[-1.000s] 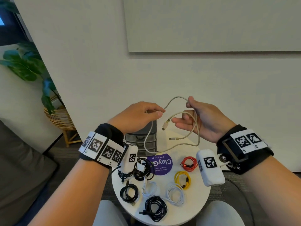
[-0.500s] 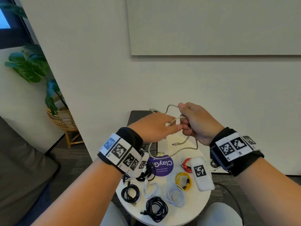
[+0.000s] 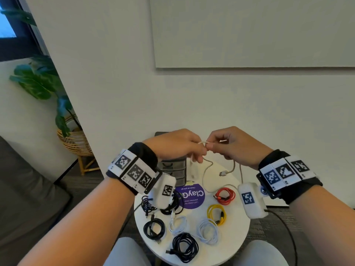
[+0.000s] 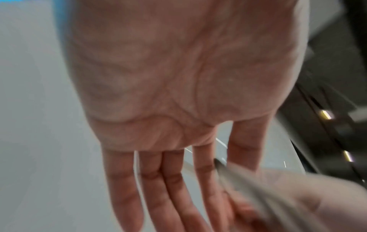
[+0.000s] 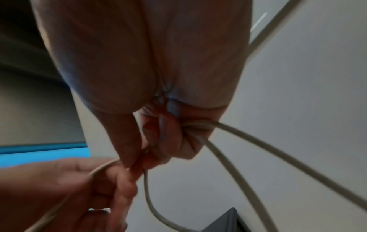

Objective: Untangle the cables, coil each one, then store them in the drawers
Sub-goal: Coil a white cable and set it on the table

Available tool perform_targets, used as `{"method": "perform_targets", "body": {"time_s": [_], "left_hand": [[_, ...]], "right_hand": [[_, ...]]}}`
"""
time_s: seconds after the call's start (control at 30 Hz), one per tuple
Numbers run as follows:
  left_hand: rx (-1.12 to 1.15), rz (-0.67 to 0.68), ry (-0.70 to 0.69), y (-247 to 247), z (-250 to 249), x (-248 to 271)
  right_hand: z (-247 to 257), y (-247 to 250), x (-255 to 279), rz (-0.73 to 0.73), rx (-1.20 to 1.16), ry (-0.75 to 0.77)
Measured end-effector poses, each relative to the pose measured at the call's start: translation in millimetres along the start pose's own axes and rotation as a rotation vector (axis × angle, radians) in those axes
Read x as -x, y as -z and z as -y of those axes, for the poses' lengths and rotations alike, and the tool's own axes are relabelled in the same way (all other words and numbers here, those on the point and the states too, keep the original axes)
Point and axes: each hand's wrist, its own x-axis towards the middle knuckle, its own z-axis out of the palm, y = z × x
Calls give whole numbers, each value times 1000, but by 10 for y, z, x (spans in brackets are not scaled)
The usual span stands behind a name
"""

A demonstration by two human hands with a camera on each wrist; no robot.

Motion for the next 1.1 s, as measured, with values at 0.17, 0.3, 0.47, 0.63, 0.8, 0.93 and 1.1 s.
{"method": "perform_targets", "body": {"time_s": [0.17, 0.3, 0.47, 0.63, 0.8, 0.93, 1.1], "left_hand": [[518, -15, 32, -172, 48, -47], [774, 21, -116, -97, 113, 18], [1180, -141, -302, 135, 208, 133], [1167, -382, -352, 26, 237, 112], [1036, -494, -308, -211, 297, -80], [266, -331, -331, -306, 279, -28], [651, -192, -360, -229, 252, 159]], "right_hand": [[46, 26, -35, -8, 97, 115], [37, 106, -52, 18, 97, 108], [-134, 196, -79, 19, 212, 64], [-156, 26, -46, 148, 305, 38], [246, -153, -39, 293, 523, 159], [582, 137, 4, 174, 565, 255], [614, 633, -37, -13, 592, 261]]}}
